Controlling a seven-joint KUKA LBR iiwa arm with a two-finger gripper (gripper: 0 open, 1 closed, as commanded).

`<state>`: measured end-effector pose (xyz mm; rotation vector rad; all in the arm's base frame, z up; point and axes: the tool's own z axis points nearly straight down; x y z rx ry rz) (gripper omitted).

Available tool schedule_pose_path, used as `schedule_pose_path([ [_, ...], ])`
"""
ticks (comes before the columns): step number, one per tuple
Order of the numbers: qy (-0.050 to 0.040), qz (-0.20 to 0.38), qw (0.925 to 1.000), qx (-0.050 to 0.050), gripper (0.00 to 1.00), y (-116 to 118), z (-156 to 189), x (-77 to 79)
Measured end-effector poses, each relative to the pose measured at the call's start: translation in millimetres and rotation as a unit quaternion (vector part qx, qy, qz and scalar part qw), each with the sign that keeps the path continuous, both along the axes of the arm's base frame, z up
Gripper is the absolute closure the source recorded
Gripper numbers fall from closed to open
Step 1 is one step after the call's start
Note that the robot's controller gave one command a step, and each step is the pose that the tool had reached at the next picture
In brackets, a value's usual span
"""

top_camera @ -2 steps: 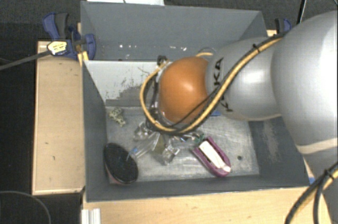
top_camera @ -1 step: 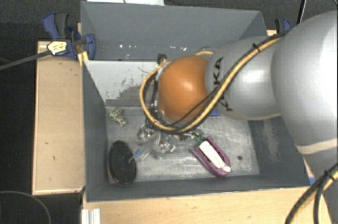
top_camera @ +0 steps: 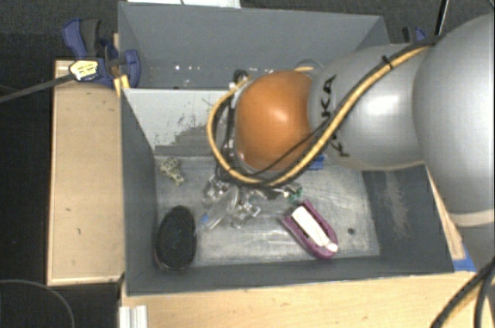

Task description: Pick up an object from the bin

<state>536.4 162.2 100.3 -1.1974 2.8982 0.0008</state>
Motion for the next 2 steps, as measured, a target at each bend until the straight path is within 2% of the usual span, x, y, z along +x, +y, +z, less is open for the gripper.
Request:
schedule_pose_path([
  [1,-0.0008,-0.006,1.0000,0.000,1.00,0.5,44.0,1.5],
  [2,-0.0005,-0.010,0.9999,0.000,1.00,0.8,61.7,2.5],
])
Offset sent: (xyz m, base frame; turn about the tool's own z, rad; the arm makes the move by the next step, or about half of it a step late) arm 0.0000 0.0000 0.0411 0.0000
